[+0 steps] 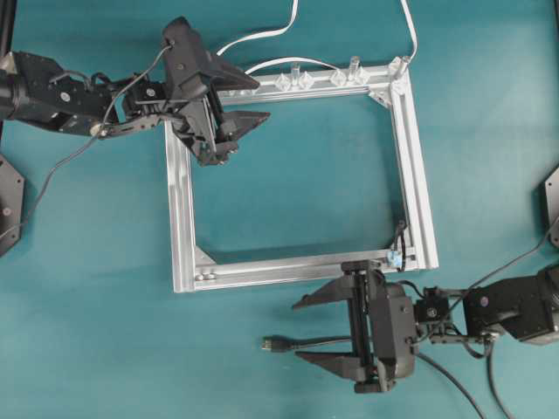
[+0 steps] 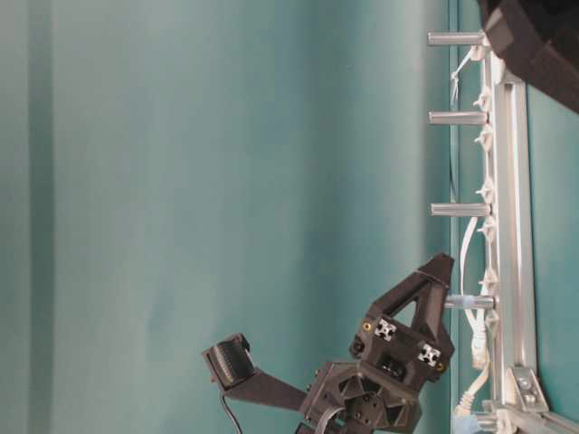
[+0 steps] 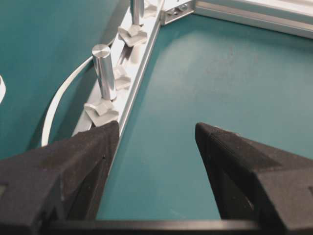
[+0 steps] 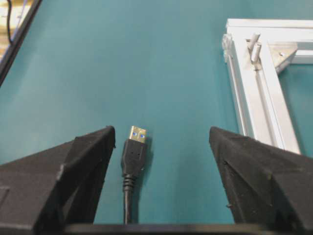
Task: Insert the wire through the string loop located on the right side.
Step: 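Grasp the black USB cable just behind the plug with the right gripper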
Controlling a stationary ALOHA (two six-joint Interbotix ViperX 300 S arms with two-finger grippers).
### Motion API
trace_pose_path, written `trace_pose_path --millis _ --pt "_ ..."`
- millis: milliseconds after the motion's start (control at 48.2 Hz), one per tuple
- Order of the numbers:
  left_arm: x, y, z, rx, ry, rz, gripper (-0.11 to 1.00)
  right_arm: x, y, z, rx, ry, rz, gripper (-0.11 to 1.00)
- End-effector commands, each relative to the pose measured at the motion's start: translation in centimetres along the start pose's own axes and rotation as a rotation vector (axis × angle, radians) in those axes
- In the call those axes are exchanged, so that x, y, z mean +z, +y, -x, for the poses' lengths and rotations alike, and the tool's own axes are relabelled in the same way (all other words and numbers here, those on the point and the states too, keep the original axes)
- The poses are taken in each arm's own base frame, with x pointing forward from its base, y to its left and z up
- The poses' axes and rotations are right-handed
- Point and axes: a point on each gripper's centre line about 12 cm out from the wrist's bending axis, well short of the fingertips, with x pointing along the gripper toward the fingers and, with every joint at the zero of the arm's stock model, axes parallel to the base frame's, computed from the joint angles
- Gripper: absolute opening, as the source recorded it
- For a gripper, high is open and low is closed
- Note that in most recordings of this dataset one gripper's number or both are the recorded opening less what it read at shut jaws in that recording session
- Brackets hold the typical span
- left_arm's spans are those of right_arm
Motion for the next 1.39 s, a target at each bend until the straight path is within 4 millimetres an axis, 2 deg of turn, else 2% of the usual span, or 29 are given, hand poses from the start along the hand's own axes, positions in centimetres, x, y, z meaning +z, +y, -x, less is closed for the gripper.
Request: trace_pose_path --millis 0,249,747,1162,1369 --pt "1.3 0.1 0.4 0.002 -0.040 -0.008 0.73 0.9 0.4 0.0 0.007 -0.028 -0.008 0.87" --pt "1.2 0.1 0.4 0.002 -0.037 -0.008 0.73 0.3 0.4 -0.4 0.005 -0.016 -0.003 0.87" --pt "-0.2 0.2 0.8 0.003 -0.003 -0.009 0.73 -2.1 0.7 -2.4 -0.006 0.030 0.014 0.87" --pt "-0.3 0.2 0.9 0.003 0.001 -0.009 0.73 -4.2 1.0 -2.6 0.004 0.110 0.028 0.87" --pt "-0.5 0.2 0.8 0.003 0.009 -0.009 0.73 -4.5 1.0 -2.5 0.007 0.136 0.027 0.86"
